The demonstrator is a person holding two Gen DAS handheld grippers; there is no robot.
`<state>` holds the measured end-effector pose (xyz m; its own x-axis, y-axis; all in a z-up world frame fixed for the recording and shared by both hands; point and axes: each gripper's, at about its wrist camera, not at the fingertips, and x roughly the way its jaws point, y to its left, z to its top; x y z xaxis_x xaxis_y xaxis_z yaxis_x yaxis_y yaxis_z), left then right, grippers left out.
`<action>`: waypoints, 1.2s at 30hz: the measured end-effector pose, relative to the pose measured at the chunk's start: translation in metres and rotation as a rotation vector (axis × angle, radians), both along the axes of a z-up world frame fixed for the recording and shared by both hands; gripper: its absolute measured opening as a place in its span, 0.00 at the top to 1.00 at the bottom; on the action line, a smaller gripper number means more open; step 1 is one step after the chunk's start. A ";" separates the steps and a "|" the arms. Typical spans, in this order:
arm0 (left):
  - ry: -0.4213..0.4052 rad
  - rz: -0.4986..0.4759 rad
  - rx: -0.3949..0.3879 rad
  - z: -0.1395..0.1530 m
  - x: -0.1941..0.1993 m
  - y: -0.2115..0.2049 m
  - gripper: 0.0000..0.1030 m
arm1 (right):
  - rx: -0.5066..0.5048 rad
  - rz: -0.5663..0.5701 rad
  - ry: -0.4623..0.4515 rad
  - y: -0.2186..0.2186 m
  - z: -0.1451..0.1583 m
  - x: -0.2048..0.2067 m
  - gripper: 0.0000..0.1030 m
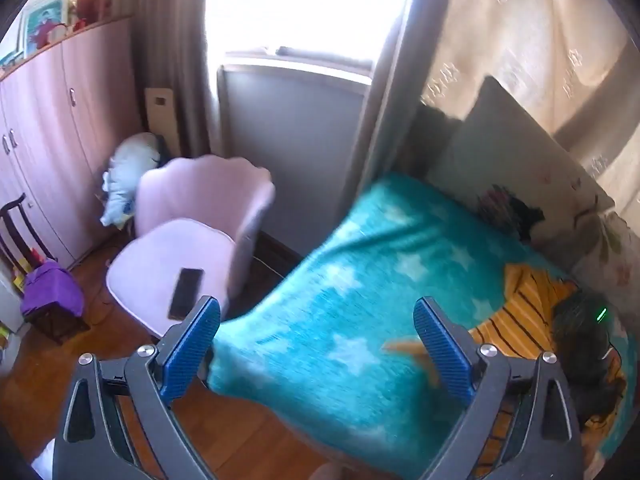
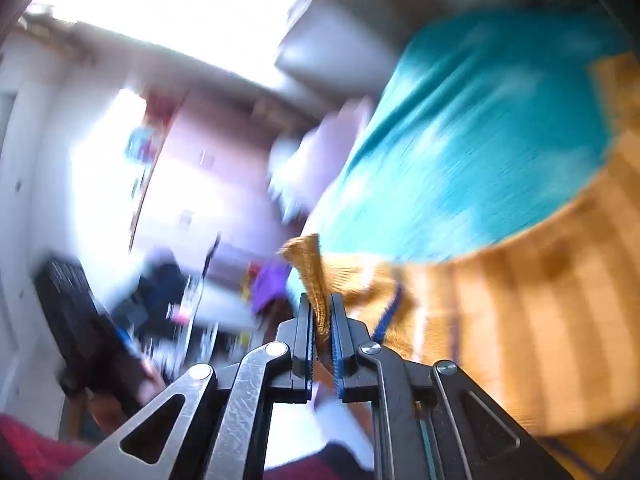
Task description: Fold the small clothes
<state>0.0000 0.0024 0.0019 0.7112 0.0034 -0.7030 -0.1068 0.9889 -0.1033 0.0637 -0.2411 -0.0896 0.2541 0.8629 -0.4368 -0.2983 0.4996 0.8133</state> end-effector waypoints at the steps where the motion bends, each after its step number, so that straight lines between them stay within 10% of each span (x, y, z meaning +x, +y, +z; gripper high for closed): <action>1: -0.005 -0.006 0.008 0.001 0.001 0.000 0.06 | -0.046 0.011 0.000 0.013 -0.005 0.000 0.85; 7: 0.009 -0.155 0.020 -0.015 0.011 -0.038 0.06 | -0.155 -0.130 -0.003 -0.009 -0.007 -0.013 0.56; 15: 0.057 -0.345 -0.097 -0.018 -0.001 -0.121 0.06 | -0.376 -0.565 0.007 -0.177 0.017 -0.128 0.52; 20: 0.104 -0.419 -0.089 -0.027 -0.019 -0.186 0.06 | -0.773 -0.966 -0.017 -0.274 0.044 -0.229 0.20; 23: 0.160 -0.447 -0.086 -0.035 -0.027 -0.217 0.06 | -0.909 -1.012 0.045 -0.315 0.029 -0.258 0.16; 29: 0.147 -0.488 -0.039 -0.035 -0.053 -0.271 0.06 | -0.727 -1.101 0.292 -0.390 -0.030 -0.291 0.16; 34: 0.167 -0.479 -0.019 -0.037 -0.072 -0.291 0.06 | -0.597 -1.025 0.306 -0.399 -0.069 -0.282 0.17; 36: 0.166 -0.473 -0.009 -0.036 -0.079 -0.299 0.06 | -0.586 -0.991 0.223 -0.394 -0.065 -0.278 0.44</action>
<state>-0.0788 -0.2964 -0.0337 0.5116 -0.2989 -0.8056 0.3372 0.9322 -0.1318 -0.2142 -0.6350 -0.1549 0.5699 -0.0176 -0.8215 0.5519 0.7489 0.3668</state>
